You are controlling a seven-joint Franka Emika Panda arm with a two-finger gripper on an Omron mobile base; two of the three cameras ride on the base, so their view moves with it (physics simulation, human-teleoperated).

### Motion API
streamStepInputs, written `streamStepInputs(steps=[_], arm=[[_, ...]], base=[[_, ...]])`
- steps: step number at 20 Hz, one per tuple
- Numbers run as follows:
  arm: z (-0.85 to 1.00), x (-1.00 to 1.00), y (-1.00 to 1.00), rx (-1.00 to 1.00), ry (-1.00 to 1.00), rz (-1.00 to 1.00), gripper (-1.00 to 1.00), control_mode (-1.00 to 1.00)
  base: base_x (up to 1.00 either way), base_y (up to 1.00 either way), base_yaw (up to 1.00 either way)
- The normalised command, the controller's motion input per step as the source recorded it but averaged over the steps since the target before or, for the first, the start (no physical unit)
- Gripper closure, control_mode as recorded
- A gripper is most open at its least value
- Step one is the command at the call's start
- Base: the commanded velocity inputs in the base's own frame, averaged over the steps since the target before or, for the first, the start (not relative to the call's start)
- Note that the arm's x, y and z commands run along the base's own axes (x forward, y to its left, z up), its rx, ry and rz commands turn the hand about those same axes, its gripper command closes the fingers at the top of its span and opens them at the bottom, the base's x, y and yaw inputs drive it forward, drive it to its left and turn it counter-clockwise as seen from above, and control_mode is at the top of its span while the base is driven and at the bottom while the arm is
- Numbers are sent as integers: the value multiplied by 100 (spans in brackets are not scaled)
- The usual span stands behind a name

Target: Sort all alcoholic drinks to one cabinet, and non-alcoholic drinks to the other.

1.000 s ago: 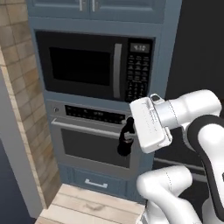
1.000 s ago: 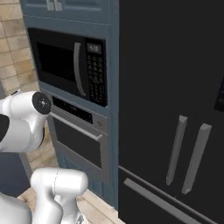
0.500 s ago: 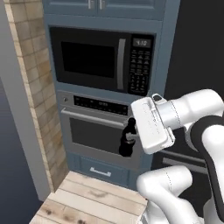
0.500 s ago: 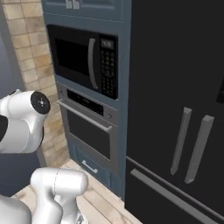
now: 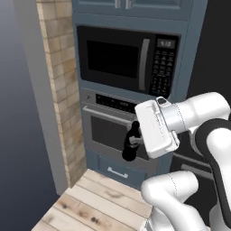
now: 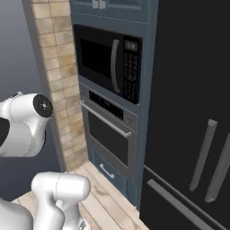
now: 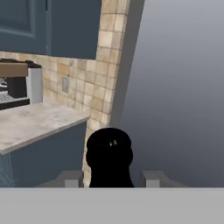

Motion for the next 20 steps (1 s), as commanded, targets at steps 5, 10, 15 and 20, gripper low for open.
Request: streamStepInputs(steps=[5,10,15,20], arm=[[0,0,0,0,0,0,100,100],[0,0,0,0,0,0,100,100],[0,0,0,0,0,0,100,100],[0,0,0,0,0,0,100,100]], base=[[-31,25,34],[-31,29,35],[-25,35,36],[-24,38,36]])
